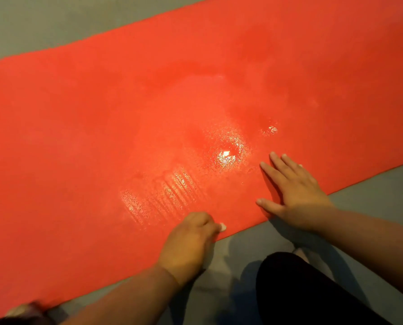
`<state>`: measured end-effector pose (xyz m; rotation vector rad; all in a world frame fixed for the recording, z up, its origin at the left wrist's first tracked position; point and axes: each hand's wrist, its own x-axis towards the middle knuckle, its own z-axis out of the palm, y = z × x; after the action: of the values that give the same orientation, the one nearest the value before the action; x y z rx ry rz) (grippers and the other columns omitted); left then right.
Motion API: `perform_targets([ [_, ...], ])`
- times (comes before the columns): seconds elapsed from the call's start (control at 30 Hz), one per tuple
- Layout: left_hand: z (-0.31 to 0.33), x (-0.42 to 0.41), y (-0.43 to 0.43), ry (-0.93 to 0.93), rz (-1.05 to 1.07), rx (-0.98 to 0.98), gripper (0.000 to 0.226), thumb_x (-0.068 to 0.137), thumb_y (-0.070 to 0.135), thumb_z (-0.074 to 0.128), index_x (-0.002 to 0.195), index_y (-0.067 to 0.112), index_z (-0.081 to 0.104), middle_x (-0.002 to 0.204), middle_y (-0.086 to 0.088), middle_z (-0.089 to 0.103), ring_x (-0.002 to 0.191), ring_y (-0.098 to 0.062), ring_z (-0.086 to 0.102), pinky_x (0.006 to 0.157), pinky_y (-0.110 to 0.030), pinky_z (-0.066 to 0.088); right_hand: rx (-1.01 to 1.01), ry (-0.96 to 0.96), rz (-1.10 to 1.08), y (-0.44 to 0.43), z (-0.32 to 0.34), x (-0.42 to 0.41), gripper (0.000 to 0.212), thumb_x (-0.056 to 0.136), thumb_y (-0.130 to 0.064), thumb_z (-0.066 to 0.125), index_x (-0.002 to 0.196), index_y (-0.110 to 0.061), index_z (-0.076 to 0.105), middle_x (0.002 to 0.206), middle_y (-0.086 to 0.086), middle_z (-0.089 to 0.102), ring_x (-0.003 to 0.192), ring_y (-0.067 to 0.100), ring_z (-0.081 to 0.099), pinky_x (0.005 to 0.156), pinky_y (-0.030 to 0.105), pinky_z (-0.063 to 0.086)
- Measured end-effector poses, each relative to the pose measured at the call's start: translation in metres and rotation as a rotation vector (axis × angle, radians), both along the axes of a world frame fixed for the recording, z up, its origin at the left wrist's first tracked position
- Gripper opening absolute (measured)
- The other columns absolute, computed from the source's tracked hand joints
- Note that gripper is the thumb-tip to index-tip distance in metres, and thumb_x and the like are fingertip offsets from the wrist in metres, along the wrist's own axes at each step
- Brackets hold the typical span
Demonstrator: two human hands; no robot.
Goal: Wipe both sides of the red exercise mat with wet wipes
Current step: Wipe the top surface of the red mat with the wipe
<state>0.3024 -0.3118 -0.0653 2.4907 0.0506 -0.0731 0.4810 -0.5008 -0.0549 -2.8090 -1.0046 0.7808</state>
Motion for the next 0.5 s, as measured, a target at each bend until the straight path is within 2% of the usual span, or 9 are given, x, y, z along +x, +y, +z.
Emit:
perform_targets([
  [0.07, 0.001, 0.033, 0.024, -0.045, 0.052, 0.079, 0.023, 0.090, 0.031, 0.054, 0.093, 0.023, 0.075, 0.077, 0.000, 0.059, 0.071, -0.022, 0.058, 0.060, -0.024, 0.041, 0.031, -0.008, 0.000, -0.005, -0.004, 0.001, 0.096, 0.064, -0.080, 0.014, 0.150, -0.037, 0.006, 0.153, -0.015, -0.015, 0.142, 0.005, -0.014, 0.116, 0.034, -0.002],
  [0.13, 0.001, 0.079, 0.056, -0.080, 0.216, 0.164, 0.018, 0.089, 0.029, 0.061, 0.095, 0.020, 0.076, 0.081, -0.006, 0.060, 0.075, -0.029, 0.059, 0.063, -0.026, 0.039, 0.086, -0.002, -0.011, -0.010, -0.007, 0.004, 0.092, 0.068, -0.079, 0.015, 0.150, -0.035, 0.011, 0.150, -0.018, -0.012, 0.139, 0.002, -0.011, 0.117, 0.033, 0.001],
  [0.23, -0.007, 0.101, 0.058, -0.029, 0.338, 0.183, 0.023, 0.092, 0.027, 0.058, 0.097, 0.015, 0.076, 0.084, -0.009, 0.061, 0.082, -0.033, 0.060, 0.066, -0.026, 0.037, 0.102, -0.009, -0.016, -0.019, -0.008, 0.011, 0.085, 0.076, -0.074, 0.019, 0.149, -0.032, 0.020, 0.154, -0.016, 0.000, 0.141, 0.003, -0.001, 0.118, 0.037, 0.009],
  [0.33, -0.006, 0.048, 0.011, -0.016, 0.141, 0.135, 0.034, 0.089, 0.028, 0.044, 0.100, 0.017, 0.073, 0.079, -0.005, 0.060, 0.075, -0.027, 0.058, 0.061, -0.030, 0.049, 0.141, -0.054, -0.007, -0.021, -0.011, 0.009, 0.077, 0.082, -0.067, 0.027, 0.146, -0.025, 0.033, 0.155, -0.008, 0.018, 0.143, 0.013, 0.015, 0.115, 0.046, 0.023],
  [0.43, -0.001, 0.010, 0.001, 0.006, -0.202, 0.048, 0.035, 0.087, 0.026, 0.044, 0.110, 0.020, 0.070, 0.089, 0.002, 0.061, 0.082, -0.014, 0.048, 0.065, -0.023, 0.040, 0.176, -0.057, -0.036, -0.018, -0.012, 0.003, 0.077, 0.084, -0.066, 0.029, 0.148, -0.026, 0.026, 0.153, -0.014, 0.007, 0.143, 0.007, 0.005, 0.118, 0.037, 0.008],
  [0.5, 0.001, 0.034, 0.021, -0.025, -0.246, 0.095, 0.032, 0.090, 0.030, 0.044, 0.102, 0.022, 0.073, 0.089, 0.001, 0.062, 0.083, -0.017, 0.052, 0.067, -0.024, 0.039, 0.171, -0.030, -0.026, -0.018, -0.010, 0.004, 0.073, 0.088, -0.064, 0.036, 0.150, -0.028, 0.018, 0.154, -0.015, 0.000, 0.142, 0.004, -0.003, 0.117, 0.031, -0.001],
])
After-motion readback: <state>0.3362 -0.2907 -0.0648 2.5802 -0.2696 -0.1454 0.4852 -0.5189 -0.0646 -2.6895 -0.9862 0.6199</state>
